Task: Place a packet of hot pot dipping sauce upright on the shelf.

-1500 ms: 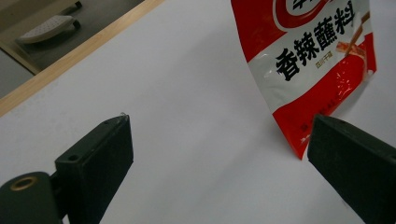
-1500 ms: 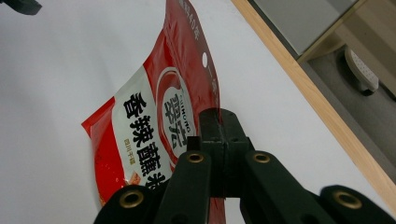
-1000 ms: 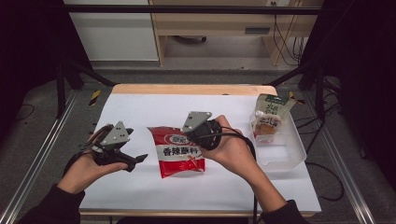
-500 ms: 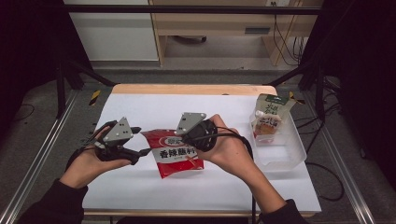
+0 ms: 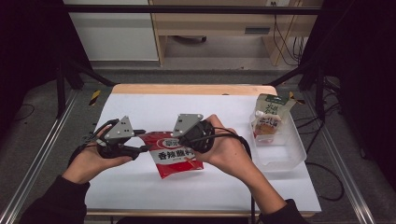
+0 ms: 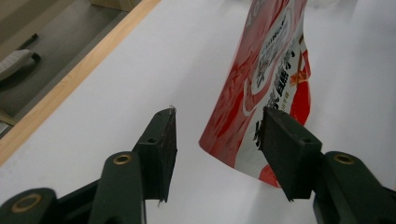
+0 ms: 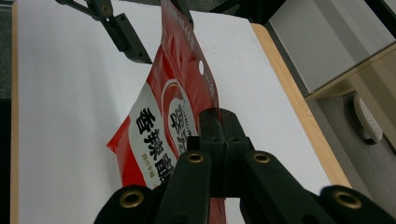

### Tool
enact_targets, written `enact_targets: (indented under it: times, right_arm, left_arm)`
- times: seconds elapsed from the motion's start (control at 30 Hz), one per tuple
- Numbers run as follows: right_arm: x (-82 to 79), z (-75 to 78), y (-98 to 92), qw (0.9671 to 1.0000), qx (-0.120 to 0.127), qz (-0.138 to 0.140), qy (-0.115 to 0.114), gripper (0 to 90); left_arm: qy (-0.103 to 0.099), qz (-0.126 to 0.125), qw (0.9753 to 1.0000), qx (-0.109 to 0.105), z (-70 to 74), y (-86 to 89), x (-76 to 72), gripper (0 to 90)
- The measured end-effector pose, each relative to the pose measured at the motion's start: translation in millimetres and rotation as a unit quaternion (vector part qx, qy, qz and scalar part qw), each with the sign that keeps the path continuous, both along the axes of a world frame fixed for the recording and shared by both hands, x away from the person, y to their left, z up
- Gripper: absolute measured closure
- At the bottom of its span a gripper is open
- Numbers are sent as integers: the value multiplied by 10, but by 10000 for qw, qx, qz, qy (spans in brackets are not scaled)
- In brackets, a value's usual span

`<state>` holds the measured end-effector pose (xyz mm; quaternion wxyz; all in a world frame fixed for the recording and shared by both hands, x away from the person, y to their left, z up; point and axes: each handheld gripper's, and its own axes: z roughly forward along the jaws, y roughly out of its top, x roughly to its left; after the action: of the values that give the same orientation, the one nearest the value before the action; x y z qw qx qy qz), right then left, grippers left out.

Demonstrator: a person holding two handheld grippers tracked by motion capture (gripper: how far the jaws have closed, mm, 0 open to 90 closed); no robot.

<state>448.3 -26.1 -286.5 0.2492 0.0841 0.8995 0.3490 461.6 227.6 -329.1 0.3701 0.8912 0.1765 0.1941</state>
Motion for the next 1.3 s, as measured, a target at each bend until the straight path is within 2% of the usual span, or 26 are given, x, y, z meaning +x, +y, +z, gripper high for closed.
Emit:
enact_targets:
  times: [0.13,0.27,0.4,0.6,0.73,0.9,1.03,1.2,1.3]
  right_arm:
    - [-2,16,1,10000,-18,45,-14,900]
    - [-6,28,-12,10000,-9,52,38,900]
    - [-9,35,-33,9999,-18,67,89,900]
    - [-2,55,-109,9998,-89,34,172,900]
    - [-31,86,-198,9996,-67,52,251,900]
    - [-64,117,-270,9993,-191,76,314,900]
    - [-60,87,-260,9983,-450,103,352,814]
    - [-27,17,-198,9964,-725,134,427,724]
    - [-6,-39,-171,9951,-803,109,574,712]
  left_arm:
    - [98,-94,9999,29,-8,-27,19,543]
    - [104,-44,9999,99,-23,-51,48,615]
    - [111,-75,9999,30,-41,-85,70,713]
    - [275,-218,9993,-99,-12,-140,66,883]
    - [213,-300,9992,-185,48,-171,23,900]
    - [108,-366,9992,-98,144,-226,-31,900]
    - [57,-370,9992,132,178,-282,-53,900]
    - [19,-377,9992,119,185,-295,-64,900]
    - [42,-366,9993,95,196,-285,-69,900]
